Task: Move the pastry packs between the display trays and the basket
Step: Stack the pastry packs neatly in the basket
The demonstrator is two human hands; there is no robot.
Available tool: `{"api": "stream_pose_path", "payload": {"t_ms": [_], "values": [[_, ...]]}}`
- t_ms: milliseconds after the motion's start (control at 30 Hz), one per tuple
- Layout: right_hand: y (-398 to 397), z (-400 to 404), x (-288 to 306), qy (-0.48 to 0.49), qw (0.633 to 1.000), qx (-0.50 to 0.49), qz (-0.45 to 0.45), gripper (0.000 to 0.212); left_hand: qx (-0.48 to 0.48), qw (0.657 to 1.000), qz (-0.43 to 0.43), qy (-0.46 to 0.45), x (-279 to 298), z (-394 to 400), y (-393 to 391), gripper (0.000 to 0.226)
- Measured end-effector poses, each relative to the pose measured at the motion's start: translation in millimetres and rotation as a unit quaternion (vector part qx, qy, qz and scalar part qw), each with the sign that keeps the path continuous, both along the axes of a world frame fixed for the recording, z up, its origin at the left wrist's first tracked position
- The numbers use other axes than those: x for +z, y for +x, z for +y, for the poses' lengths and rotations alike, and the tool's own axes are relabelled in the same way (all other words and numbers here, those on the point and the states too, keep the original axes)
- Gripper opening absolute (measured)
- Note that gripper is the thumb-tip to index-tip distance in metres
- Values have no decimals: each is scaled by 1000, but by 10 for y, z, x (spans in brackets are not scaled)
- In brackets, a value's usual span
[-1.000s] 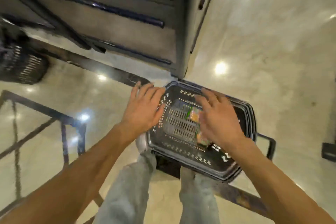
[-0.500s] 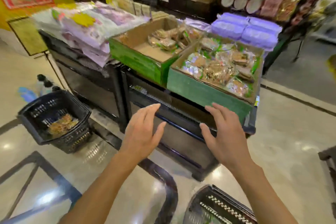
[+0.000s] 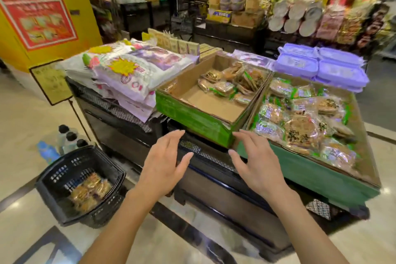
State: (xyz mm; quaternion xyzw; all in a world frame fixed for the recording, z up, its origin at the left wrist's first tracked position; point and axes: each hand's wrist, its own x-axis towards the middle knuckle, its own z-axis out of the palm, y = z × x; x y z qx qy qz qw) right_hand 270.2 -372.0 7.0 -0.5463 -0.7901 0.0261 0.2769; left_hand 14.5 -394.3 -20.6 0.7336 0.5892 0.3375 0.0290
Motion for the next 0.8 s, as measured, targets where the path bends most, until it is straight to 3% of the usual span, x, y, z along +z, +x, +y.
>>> {"api": "stream_pose_path", "payload": {"t_ms": [233, 467, 567, 667, 800], "values": [[-211, 1499, -32, -18, 999, 2, 36, 45, 0, 999, 27, -37, 178, 1454, -150, 61], [-276, 2645, 49, -84, 996, -15, 3, 49, 7, 996, 36, -76, 207, 2713, -348, 58], [-274, 3032, 28, -145, 987, -73, -17, 52, -3, 995, 53, -87, 138, 3147, -419, 56], [-302, 3497, -37, -236, 959, -155, 35, 51, -26, 990, 88, -110, 65, 3590, -448, 62], [-356, 4003, -261, -281, 921, -250, 102, 50, -102, 980, 109, -132, -33, 4069, -426, 59]]}}
